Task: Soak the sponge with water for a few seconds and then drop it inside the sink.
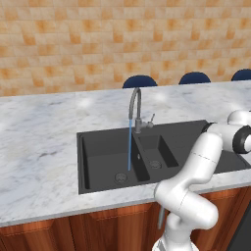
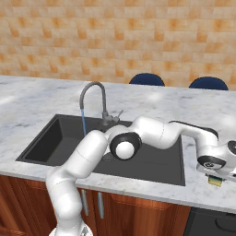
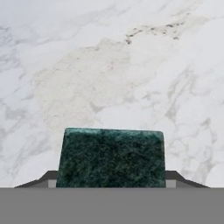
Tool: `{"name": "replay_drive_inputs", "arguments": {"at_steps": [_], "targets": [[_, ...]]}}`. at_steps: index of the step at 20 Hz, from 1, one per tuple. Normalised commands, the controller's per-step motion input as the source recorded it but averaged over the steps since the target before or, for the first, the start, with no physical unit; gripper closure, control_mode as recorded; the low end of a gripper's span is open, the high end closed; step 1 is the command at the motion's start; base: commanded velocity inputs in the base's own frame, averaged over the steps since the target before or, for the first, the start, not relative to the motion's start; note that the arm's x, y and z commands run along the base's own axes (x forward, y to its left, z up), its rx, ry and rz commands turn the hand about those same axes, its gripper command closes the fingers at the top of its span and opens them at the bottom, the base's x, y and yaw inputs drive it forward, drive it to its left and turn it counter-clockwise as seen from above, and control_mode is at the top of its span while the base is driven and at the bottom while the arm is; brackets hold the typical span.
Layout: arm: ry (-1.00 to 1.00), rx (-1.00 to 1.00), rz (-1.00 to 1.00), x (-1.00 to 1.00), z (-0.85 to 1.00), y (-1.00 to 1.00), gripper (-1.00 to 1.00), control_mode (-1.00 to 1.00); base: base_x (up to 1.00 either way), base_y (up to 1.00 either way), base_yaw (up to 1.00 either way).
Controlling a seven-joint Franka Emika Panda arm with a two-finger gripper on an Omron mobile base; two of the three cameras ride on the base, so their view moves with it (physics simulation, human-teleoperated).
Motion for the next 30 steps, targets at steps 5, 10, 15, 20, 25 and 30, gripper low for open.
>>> {"name": "replay_drive_inputs", "arguments": {"at_steps": [5, 10, 15, 20, 25, 30], "targets": [[0.05, 0.0, 0.04, 0.39, 0.8, 0.08, 1.0, -1.0, 0.0, 0.0, 0.0], [0.1, 0.0, 0.0, 0.29, 0.56, 0.33, 1.0, -1.0, 0.0, 0.0, 0.0], [-0.06, 0.0, 0.13, -0.73, -0.23, 0.89, 1.0, -1.0, 0.0, 0.0, 0.0], [-0.16, 0.0, 0.18, -0.7, -0.16, 0.78, 1.0, -1.0, 0.0, 0.0, 0.0], [-0.13, -0.01, 0.2, -0.5, 0.22, 0.64, 1.0, -1.0, 0.0, 0.0, 0.0], [-0.01, -0.02, 0.18, -0.02, 0.6, 0.43, 1.0, -1.0, 0.0, 0.0, 0.0]]}}
